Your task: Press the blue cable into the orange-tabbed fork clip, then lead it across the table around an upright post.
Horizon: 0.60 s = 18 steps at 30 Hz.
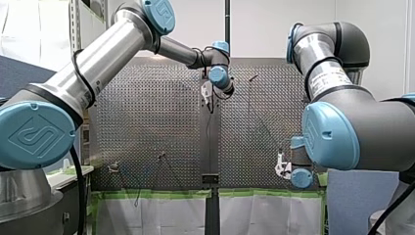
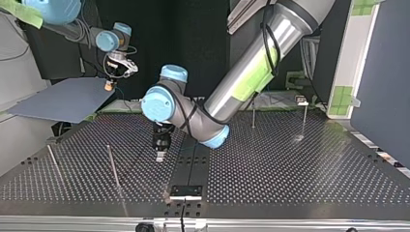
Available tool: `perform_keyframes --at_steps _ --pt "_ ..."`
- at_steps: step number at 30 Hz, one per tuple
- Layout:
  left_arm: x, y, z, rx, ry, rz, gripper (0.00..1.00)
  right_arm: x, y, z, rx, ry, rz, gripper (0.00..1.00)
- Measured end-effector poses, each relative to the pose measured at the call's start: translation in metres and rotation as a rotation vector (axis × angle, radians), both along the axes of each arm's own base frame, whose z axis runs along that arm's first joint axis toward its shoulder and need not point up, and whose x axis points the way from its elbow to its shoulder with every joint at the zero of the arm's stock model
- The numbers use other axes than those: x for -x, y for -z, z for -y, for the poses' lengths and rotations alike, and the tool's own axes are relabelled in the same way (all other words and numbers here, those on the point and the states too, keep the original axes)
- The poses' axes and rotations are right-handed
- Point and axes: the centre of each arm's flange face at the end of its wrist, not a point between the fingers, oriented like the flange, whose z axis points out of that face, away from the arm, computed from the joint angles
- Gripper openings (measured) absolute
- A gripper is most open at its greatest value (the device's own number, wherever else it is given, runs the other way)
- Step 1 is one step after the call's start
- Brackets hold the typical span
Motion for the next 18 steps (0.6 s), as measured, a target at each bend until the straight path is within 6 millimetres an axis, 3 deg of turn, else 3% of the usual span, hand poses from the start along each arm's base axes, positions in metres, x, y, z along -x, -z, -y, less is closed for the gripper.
perform_keyframes --at_steps 6,11,18 --pt "0.002 0.000 0.001 -0.007 -0.006 0.002 1.00 0.003 0.029 0.007 -0.049 0.005 -0.002 0.00" --pt "0.002 0.000 0.002 -0.009 -0.006 0.003 1.00 0.004 0.054 0.002 -0.097 0.004 -0.012 0.00" --pt "0.004 0.001 0.001 -0.019 -0.016 -0.008 1.00 0.005 0.061 0.002 -0.111 0.004 -0.014 0.00"
